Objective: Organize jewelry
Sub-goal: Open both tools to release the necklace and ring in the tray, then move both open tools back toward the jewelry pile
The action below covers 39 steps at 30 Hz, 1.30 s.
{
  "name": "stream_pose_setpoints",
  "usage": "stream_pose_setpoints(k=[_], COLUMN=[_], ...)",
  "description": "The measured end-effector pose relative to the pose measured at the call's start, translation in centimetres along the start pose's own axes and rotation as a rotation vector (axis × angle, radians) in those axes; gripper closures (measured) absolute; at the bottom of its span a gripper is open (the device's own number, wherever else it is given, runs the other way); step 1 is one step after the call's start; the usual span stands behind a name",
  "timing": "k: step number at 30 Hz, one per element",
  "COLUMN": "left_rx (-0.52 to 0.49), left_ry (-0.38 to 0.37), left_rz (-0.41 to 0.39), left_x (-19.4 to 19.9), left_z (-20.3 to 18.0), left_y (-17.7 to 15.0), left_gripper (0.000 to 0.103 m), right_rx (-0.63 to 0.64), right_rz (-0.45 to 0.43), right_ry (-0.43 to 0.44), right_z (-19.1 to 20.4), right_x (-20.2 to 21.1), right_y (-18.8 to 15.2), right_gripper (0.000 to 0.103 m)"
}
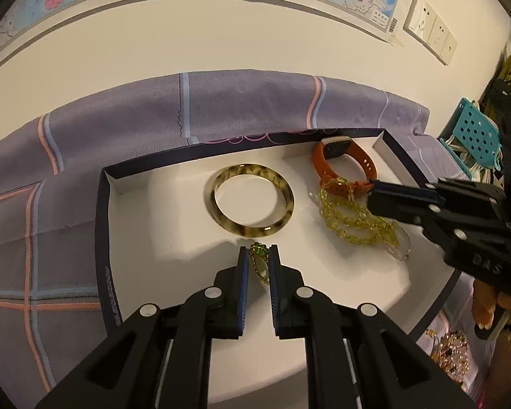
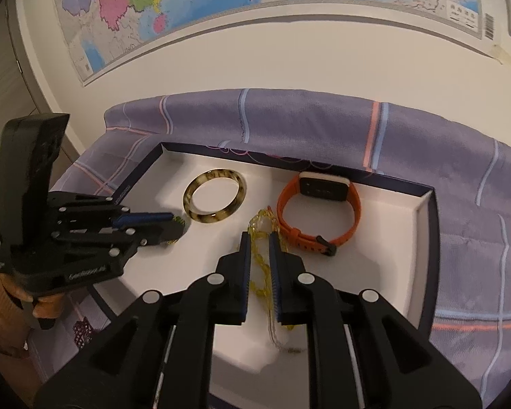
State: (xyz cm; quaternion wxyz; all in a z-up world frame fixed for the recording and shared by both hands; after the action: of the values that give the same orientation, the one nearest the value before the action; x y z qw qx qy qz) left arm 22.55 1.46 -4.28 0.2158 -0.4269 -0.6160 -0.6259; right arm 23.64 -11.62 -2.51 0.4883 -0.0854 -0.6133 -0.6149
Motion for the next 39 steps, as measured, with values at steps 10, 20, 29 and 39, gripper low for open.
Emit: stream_pose_setpoints(k=[10,20,29,39], left_rx=[0.011,-0.027,-0.083,-0.104], left_ry=[0.018,0.084,0.086,0.041], left_rz=[-0.038,-0.155,-0.207,-0.172], left_x=[1.2,6.0,9.5,9.6], left_z=[-0.1,-1.0,-2.7,-4.6], left_y=[-0.1,-1.0,-5.4,-9.4], left_gripper=[0.066,0.047,0.041,0.037], right_rx=[-0.020,-0.042,-0.017,0.059], right_rz=[-0.052,-0.077,-0.055,0.011], right_ry=[0.017,0.024,0.023,0.001], right_z=[0.0,-0.4,0.7,3.3], right_x=[3.5,6.3,8.8,11.4], right_y=[-1.4,-3.3,-7.8,-14.5], right_gripper=[0.072,0.066,0.063,0.063])
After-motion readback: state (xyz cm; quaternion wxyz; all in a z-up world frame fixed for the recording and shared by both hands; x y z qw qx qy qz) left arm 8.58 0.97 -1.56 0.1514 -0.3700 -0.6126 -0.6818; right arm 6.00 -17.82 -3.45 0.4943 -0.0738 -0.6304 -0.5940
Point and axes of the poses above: each gripper's, at about its wrist camera, not at the fingertips, and x roughly against the way its jaws point, z to its left, y to its top, the point moved 3 cm from there along -x, roughly the way its jaws point, and after that the axes turned 3 degrees about -x, right-handed, at the moved point
